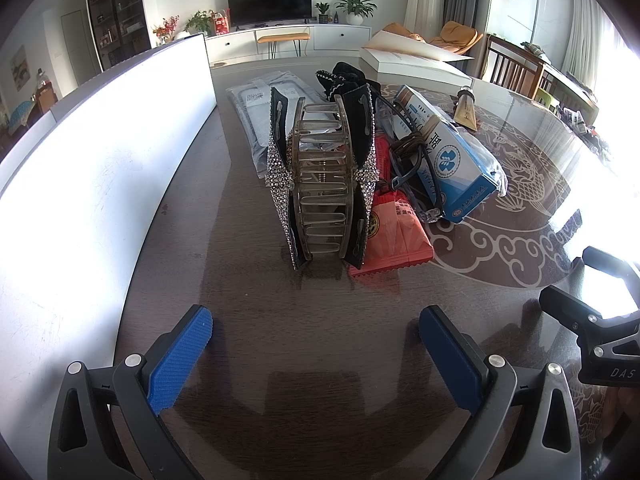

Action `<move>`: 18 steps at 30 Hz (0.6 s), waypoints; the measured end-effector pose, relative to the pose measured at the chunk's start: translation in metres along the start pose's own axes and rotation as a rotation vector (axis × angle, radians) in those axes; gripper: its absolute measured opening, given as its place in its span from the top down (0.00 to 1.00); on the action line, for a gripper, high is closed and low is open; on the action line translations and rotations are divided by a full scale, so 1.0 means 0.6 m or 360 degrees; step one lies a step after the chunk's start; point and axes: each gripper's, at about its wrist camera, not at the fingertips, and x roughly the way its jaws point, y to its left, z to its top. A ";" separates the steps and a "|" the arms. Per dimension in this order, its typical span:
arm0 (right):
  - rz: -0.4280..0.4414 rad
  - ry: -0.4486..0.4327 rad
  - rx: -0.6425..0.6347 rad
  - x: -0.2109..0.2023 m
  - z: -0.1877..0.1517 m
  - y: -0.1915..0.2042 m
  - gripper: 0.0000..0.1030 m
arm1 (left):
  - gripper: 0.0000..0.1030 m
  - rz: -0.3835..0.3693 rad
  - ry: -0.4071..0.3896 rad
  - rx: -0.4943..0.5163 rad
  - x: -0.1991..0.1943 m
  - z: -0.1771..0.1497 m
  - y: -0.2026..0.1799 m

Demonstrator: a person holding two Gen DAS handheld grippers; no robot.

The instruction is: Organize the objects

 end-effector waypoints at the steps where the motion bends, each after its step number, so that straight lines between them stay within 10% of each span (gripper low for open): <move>1: 0.0000 0.0000 0.0000 0.000 0.000 0.000 0.00 | 0.00 0.0000 0.0000 0.0000 0.000 0.000 0.000; 18: 0.0000 0.0000 0.0000 0.001 0.000 -0.001 0.00 | 0.00 0.0000 0.0001 0.0000 0.000 0.000 0.000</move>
